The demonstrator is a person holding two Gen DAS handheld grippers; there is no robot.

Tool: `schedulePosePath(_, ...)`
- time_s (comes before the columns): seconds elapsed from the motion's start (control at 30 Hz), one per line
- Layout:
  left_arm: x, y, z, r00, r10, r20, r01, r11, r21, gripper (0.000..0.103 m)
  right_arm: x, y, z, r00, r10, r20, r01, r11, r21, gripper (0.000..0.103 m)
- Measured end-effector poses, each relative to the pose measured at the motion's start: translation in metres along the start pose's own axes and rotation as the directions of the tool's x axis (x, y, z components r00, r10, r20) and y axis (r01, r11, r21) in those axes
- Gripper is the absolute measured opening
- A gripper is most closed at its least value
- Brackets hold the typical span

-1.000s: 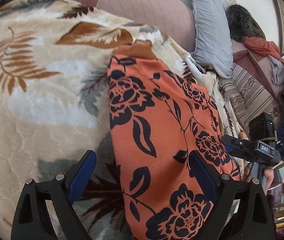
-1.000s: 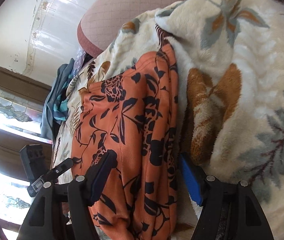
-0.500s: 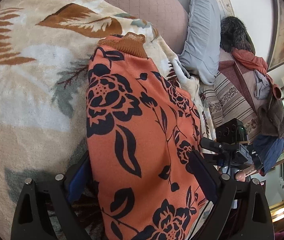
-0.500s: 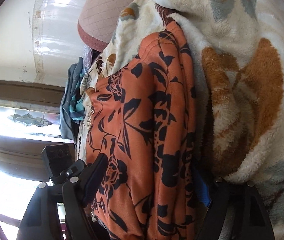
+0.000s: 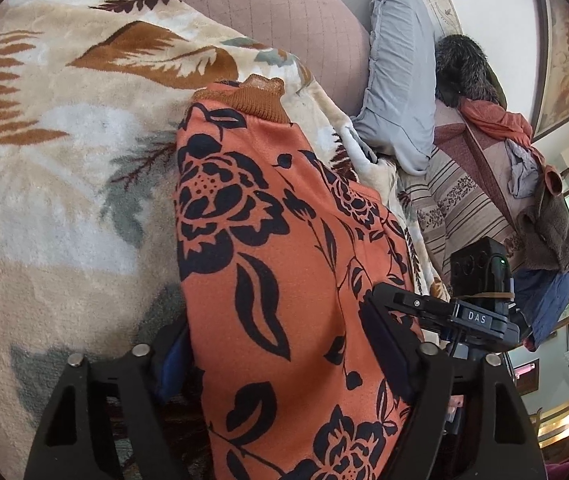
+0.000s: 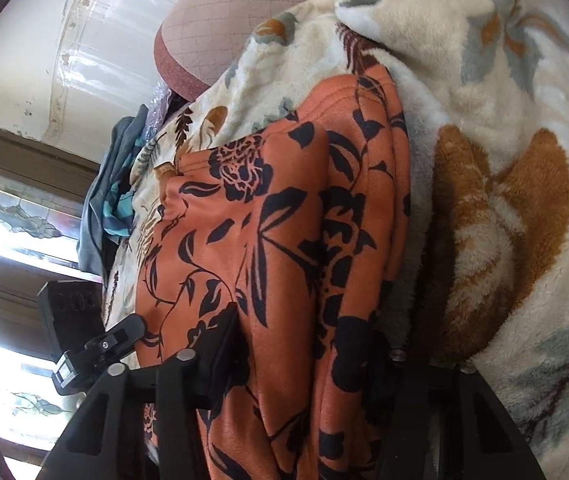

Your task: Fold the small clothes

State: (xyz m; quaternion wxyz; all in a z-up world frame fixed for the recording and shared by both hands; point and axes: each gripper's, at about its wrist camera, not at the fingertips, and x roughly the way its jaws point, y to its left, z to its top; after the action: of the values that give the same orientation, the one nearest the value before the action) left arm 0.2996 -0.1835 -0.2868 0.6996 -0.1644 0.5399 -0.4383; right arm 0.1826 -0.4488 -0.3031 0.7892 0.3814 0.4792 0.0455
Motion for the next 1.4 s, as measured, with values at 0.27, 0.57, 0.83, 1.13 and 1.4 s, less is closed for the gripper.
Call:
schedulePosePath(0.27,-0.013,-0.008,-0.003,0.999,0.021,0.042,-0.022,0.999,0.036,0.056,-0.018,0.028,-0.007,0.995,-0.082,0.063,0.088,0.992,-0.094,0.048)
schedulePosePath(0.57,-0.043,-0.026,-0.009,0.995,-0.014,0.101,0.007,0.998,0.069,0.054,-0.044,0.05,-0.016,0.99,-0.047,0.134,0.063,0.991,-0.114,0.047)
schedulePosePath(0.83,-0.084,-0.031,-0.01,0.982,-0.038,0.186,0.027,0.998,0.063,0.054,-0.056,0.071,-0.026,0.985,0.032,0.167,-0.008,0.99,-0.138,0.047)
schedulePosePath(1.13,-0.137,-0.027,-0.019,0.961,-0.044,0.275,0.026,0.997,0.068,0.054,-0.05,0.116,-0.032,0.976,0.115,0.185,-0.08,0.979,-0.186,0.047)
schedulePosePath(1.4,-0.174,-0.015,-0.033,0.948,-0.016,0.318,-0.005,0.998,0.066,0.054,-0.037,0.143,-0.044,0.975,0.163,0.151,-0.127,0.966,-0.225,0.047)
